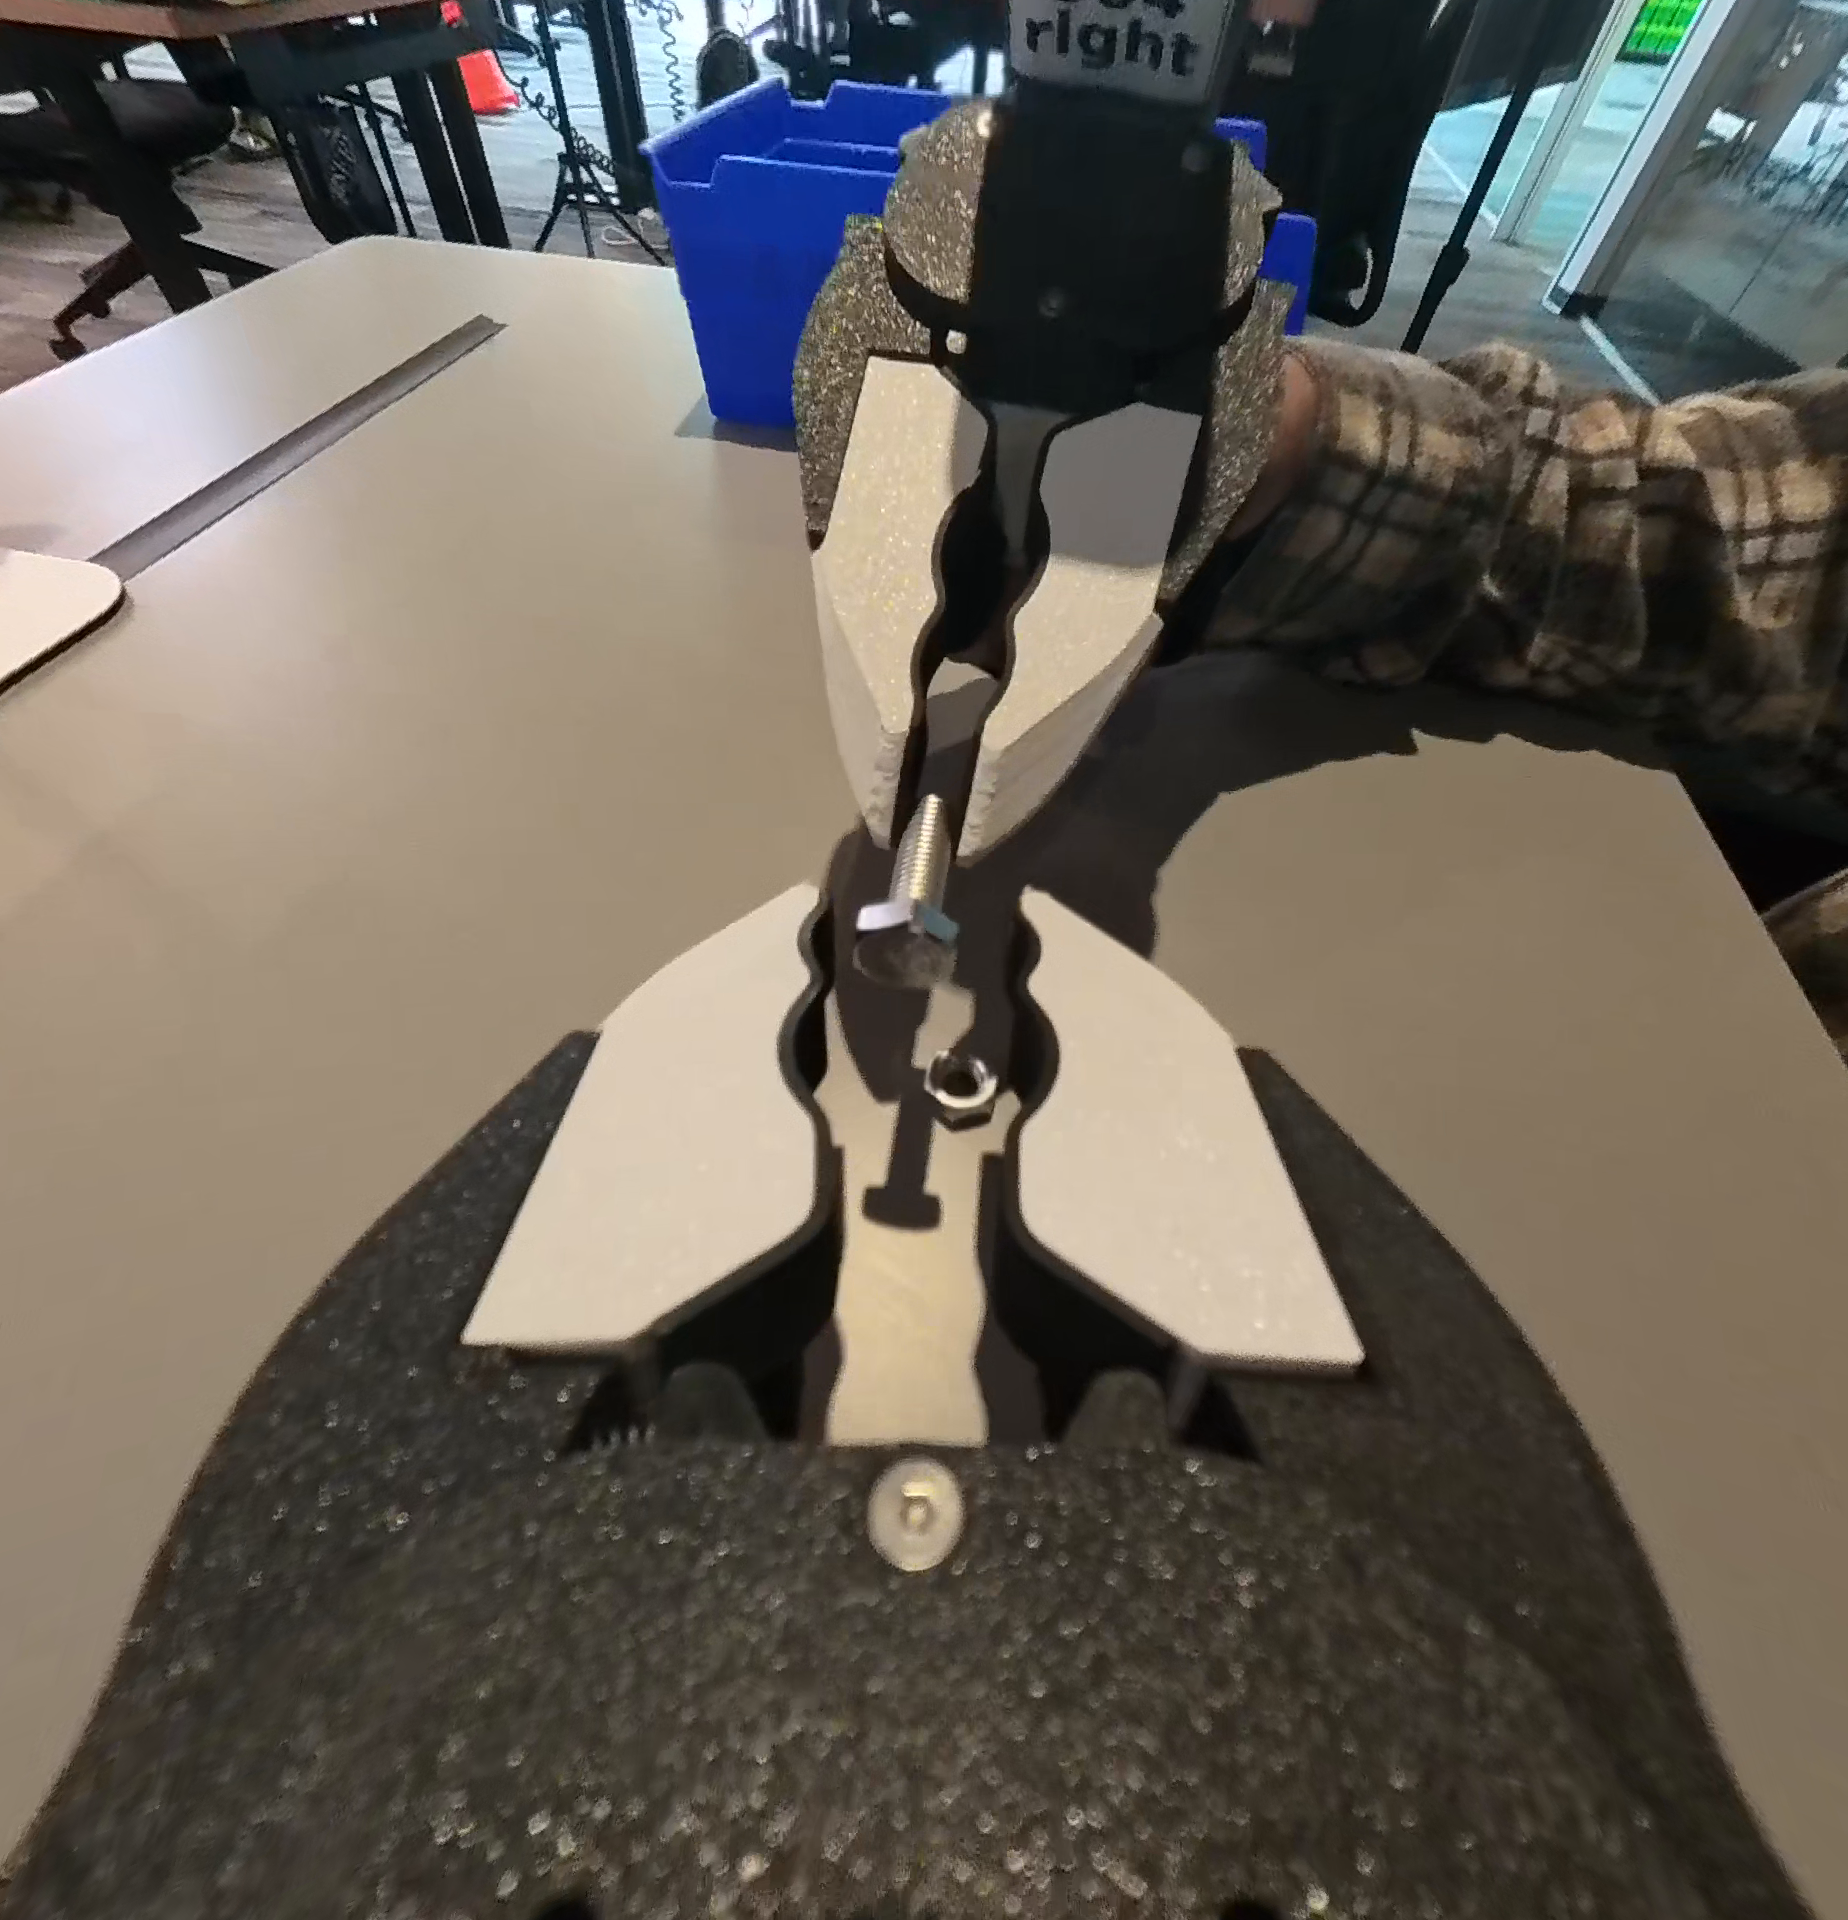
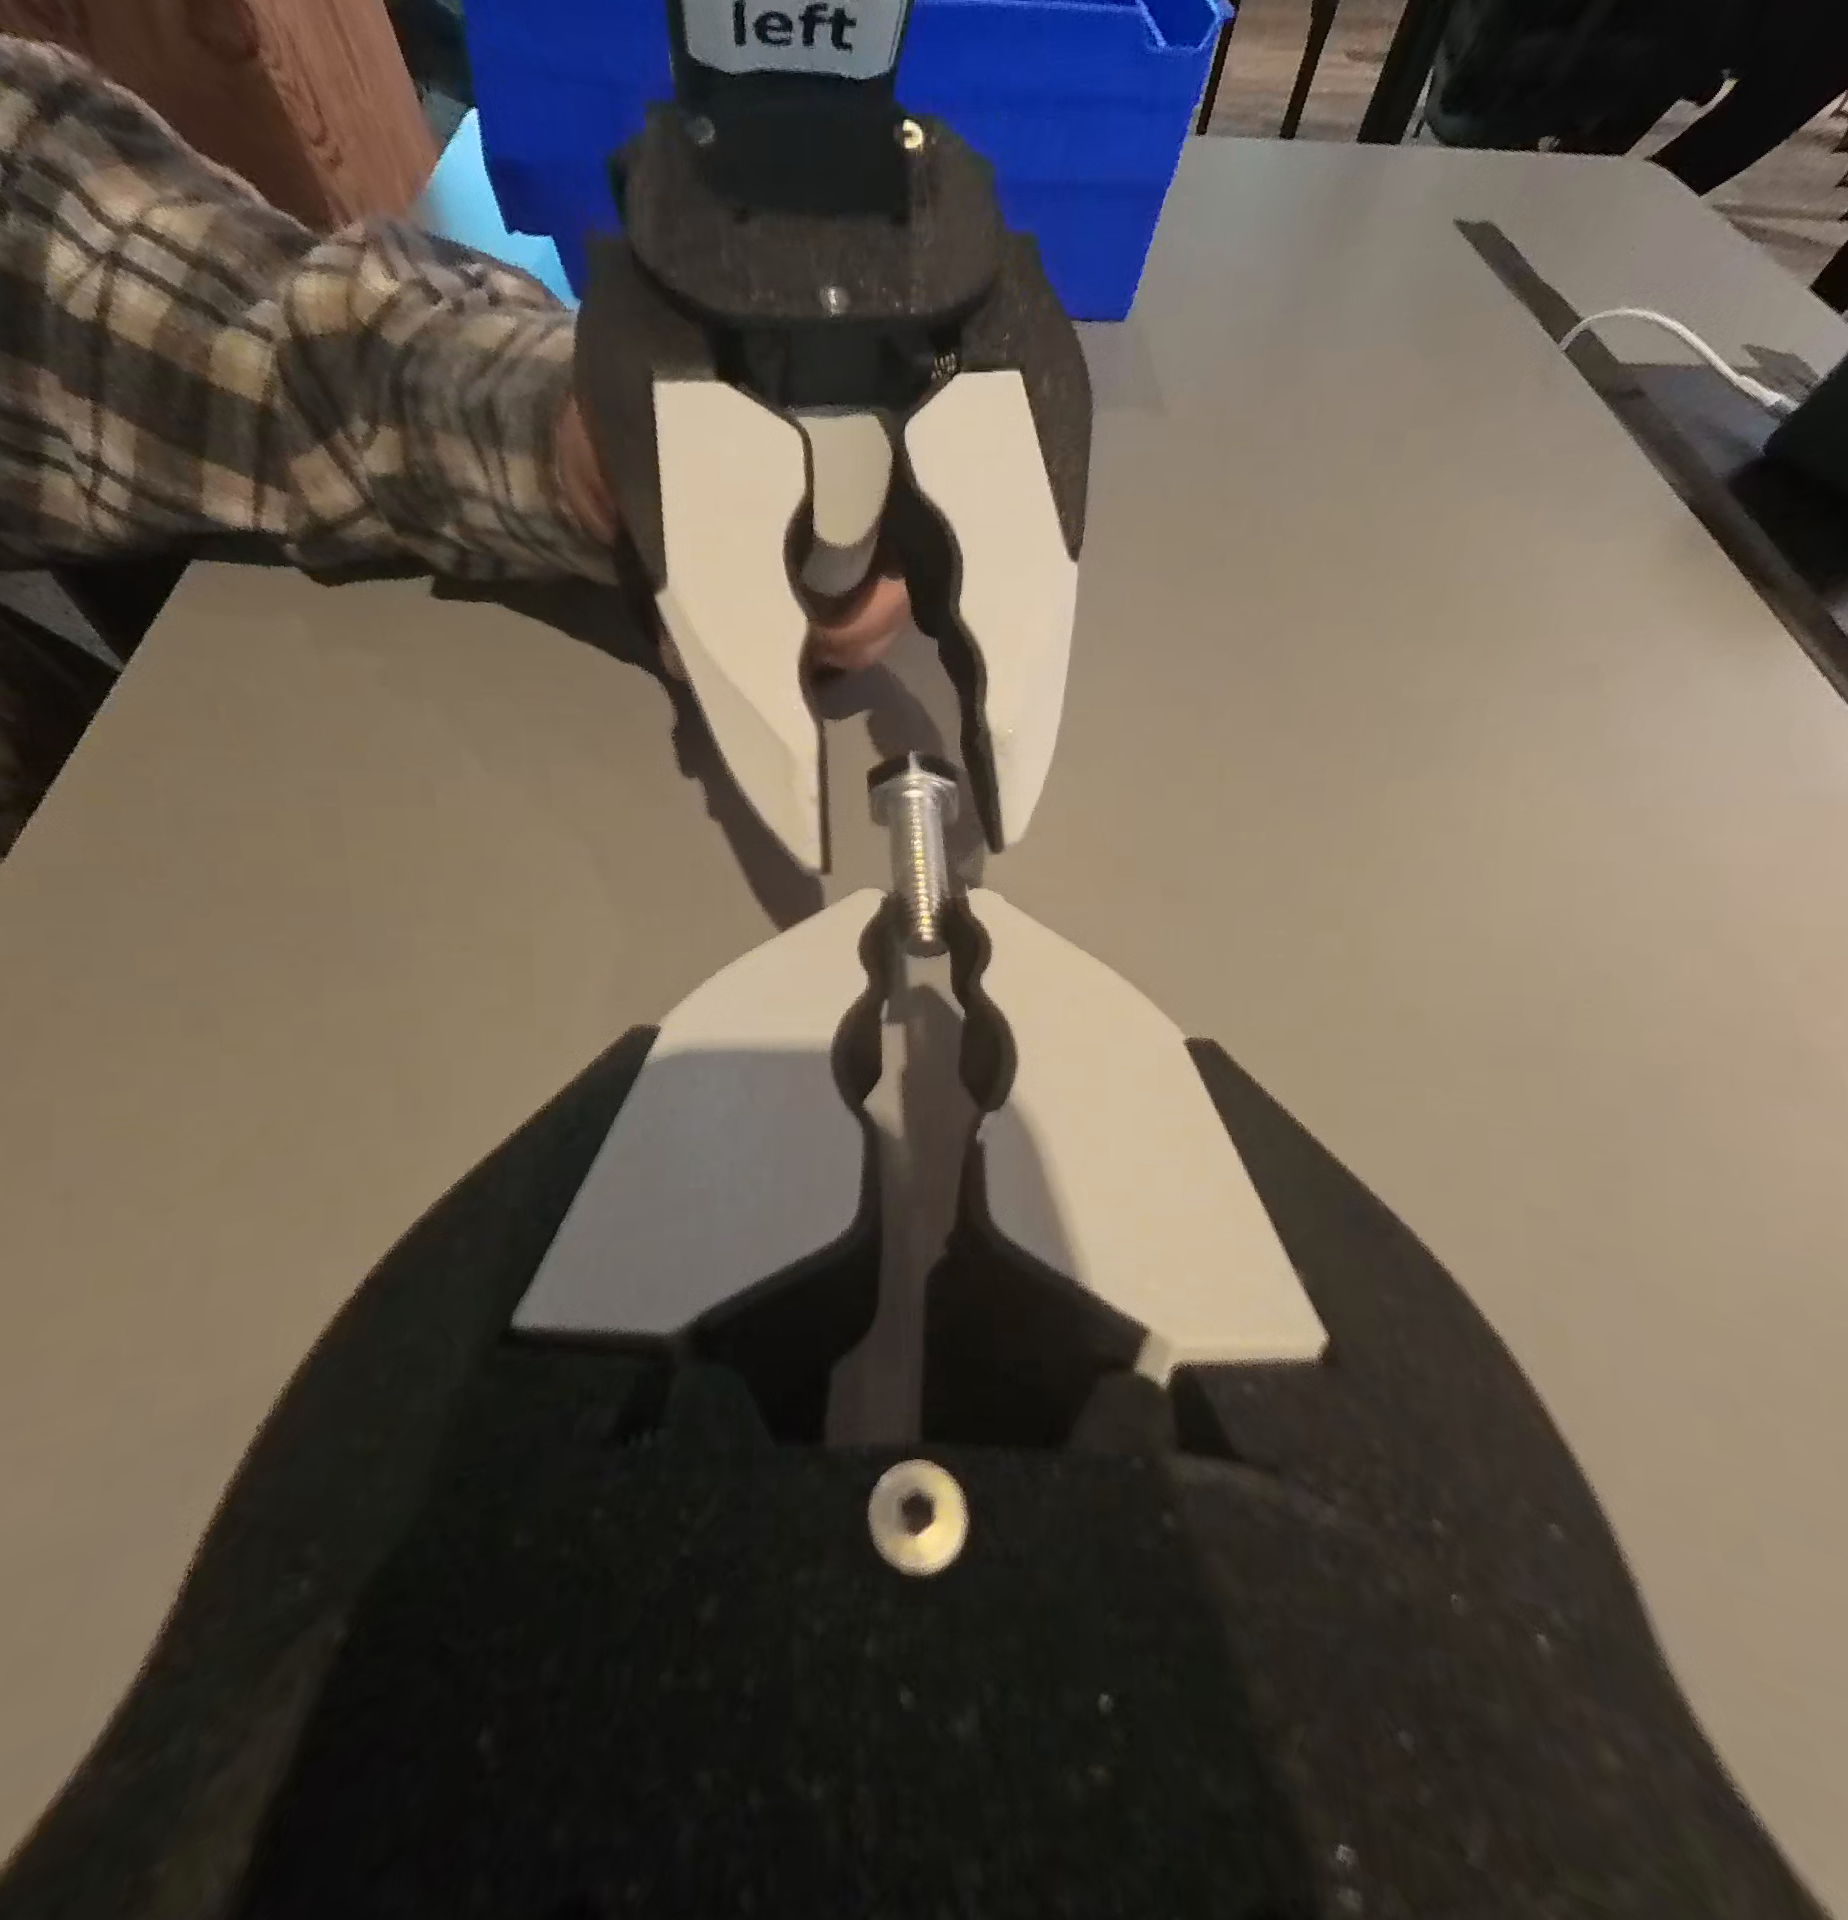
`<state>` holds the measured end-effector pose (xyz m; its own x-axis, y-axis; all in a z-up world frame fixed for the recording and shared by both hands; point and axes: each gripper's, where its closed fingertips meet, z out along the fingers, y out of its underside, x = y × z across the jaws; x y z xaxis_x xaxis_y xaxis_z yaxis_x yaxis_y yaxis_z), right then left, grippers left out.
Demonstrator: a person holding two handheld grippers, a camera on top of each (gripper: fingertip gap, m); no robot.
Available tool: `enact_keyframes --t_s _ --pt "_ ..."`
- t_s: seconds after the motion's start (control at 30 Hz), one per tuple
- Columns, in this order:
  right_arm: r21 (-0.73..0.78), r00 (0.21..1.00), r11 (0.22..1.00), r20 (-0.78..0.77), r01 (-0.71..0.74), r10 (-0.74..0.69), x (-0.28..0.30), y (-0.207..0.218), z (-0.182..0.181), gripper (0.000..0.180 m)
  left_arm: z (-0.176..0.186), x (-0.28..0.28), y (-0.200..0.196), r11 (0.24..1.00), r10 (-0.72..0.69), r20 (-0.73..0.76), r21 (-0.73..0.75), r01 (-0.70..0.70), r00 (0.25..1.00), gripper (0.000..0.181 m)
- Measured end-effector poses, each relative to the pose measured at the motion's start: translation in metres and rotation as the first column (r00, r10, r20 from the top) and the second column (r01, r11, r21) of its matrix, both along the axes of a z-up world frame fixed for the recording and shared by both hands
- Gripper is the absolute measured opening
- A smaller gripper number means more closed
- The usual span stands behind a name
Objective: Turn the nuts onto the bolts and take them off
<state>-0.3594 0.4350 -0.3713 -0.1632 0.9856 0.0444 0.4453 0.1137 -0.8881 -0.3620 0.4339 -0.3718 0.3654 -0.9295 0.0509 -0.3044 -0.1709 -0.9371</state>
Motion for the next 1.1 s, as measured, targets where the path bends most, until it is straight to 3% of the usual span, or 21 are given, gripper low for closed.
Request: enact_keyframes --t_s 0.43,0.53,0.57,0.67,0.7,0.9,1.0,1.1 --pt "0.005 1.000 1.000 -0.007 -0.002 0.002 -0.002 -0.001 0.001 0.009 -0.005 -0.001 0.000 0.999 0.019 -0.067 0.033 -0.017 0.998 0.018" --pt "-0.014 0.997 1.000 -0.083 0.008 -0.009 -0.003 0.001 0.012 0.010 0.003 -0.001 0.002 0.997 0.047 -0.037 0.059 -0.045 0.998 0.018" --pt "-0.027 0.992 1.000 -0.123 0.010 -0.013 -0.003 0.001 0.017 0.011 0.008 -0.001 0.002 0.997 0.051 -0.005 0.057 -0.050 0.999 0.018" --pt "-0.069 0.959 0.995 -0.269 0.068 -0.085 -0.002 0.013 0.036 0.043 0.026 -0.002 0.002 0.998 0.056 0.131 0.026 -0.060 0.990 0.018" --pt "-0.102 0.938 0.993 -0.334 0.062 -0.093 -0.001 0.013 0.045 0.045 0.033 -0.003 0.002 0.998 0.061 0.190 0.011 -0.064 0.980 0.018" --pt "-0.285 0.752 0.956 -0.644 -0.069 -0.138 -0.010 0.000 0.087 0.043 0.076 -0.008 -0.004 0.995 0.042 0.580 -0.102 0.021 0.814 0.018" --pt "-0.313 0.685 0.946 -0.707 -0.081 -0.175 -0.014 0.000 0.101 0.034 0.084 -0.010 -0.005 0.985 0.050 0.680 -0.154 0.075 0.732 0.018" --pt "-0.317 0.669 0.943 -0.723 -0.101 -0.172 -0.017 -0.002 0.104 0.028 0.085 -0.011 -0.005 0.979 0.057 0.712 -0.178 0.101 0.700 0.018"
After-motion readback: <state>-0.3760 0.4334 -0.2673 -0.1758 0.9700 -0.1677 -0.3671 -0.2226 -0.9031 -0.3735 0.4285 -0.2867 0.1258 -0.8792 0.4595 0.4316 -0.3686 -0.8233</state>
